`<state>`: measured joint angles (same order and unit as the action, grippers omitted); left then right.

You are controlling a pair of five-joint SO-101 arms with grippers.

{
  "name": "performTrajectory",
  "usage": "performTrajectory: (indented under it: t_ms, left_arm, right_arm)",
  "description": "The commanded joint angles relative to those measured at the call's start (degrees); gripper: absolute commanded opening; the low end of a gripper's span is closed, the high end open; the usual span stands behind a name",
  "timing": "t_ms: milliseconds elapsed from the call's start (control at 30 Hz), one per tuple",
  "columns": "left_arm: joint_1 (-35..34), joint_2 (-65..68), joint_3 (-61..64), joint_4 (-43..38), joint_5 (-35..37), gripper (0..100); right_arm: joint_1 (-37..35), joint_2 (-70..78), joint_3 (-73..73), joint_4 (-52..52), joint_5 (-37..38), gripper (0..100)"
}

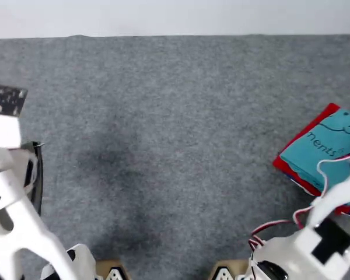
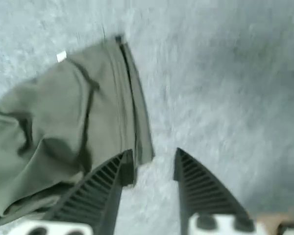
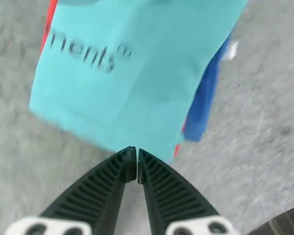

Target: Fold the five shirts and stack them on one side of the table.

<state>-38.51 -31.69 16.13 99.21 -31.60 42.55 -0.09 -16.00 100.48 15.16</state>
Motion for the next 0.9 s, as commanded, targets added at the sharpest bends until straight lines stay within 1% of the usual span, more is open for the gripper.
performTrajectory:
  t_ms: [0,67,133,233,333,500,600,867]
  left_arm:
    - [-6.2,-0.6,3.1,0.8,-12.8,19]
    - [-10.0,1.0,5.1,-0.1,-20.0,21]
    - [-14.1,3.2,6.7,-2.9,-26.1,21]
    - [-18.8,7.4,8.8,-6.9,-34.2,22]
    - [-22.2,11.5,9.3,-9.7,-39.9,22]
    - [-26.3,19.9,9.3,-16.7,-47.0,22]
    - [-27.4,25.4,9.3,-19.6,-49.2,22]
    - [-27.3,40.0,9.2,-28.6,-49.1,22]
  right_arm:
    - [-1.1,-8.7,8.4,2.3,0.7,0.9]
    - [-1.9,-12.0,12.8,2.3,0.7,0.9]
    - [-2.3,-14.9,16.4,2.3,1.1,0.9]
    - [-3.2,-17.7,19.8,2.2,4.7,0.9]
    - [-3.7,-19.1,21.6,2.2,6.5,0.9]
    - [-4.1,-19.5,22.0,2.2,6.5,0.9]
    - [-4.1,-19.5,22.0,2.2,6.5,0.9]
    - [-4.2,-19.5,22.0,2.2,6.5,0.9]
